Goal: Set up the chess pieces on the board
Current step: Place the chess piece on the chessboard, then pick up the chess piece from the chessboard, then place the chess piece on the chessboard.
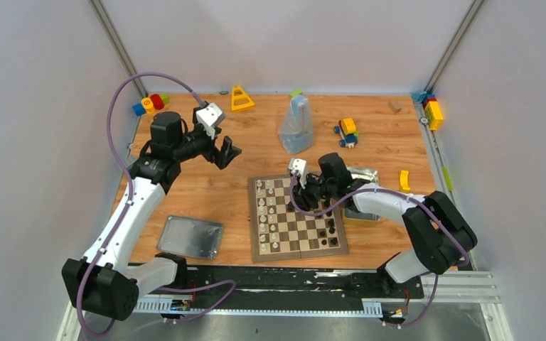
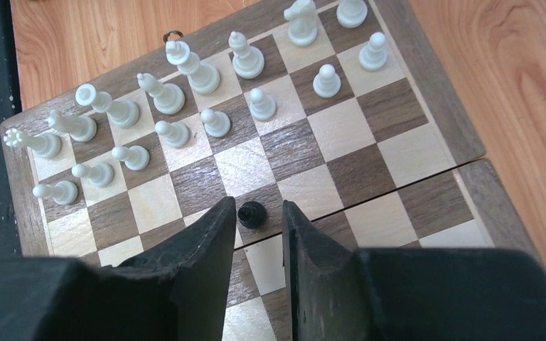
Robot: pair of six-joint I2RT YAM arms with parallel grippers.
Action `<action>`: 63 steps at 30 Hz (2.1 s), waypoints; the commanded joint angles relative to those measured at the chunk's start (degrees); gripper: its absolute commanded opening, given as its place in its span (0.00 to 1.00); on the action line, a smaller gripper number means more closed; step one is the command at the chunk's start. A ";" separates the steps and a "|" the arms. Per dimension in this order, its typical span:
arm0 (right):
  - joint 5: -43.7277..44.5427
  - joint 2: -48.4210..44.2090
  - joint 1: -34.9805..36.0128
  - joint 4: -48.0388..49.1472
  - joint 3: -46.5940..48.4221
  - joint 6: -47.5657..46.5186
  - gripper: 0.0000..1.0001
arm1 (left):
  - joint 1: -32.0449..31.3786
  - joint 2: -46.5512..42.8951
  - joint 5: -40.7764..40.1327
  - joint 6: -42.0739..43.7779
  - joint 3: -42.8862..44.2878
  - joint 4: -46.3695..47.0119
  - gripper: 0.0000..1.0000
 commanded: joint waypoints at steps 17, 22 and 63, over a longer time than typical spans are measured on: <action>1.79 2.74 1.98 -5.40 6.21 -0.60 0.28 | 0.31 -0.82 0.58 0.60 0.13 1.37 1.00; 2.60 3.17 2.41 -5.60 6.29 -0.93 0.28 | 0.31 -0.91 0.44 0.78 0.03 1.33 1.00; 10.65 -16.16 2.10 -29.47 0.73 -13.21 0.05 | 0.31 -1.98 0.86 0.74 -1.45 2.00 1.00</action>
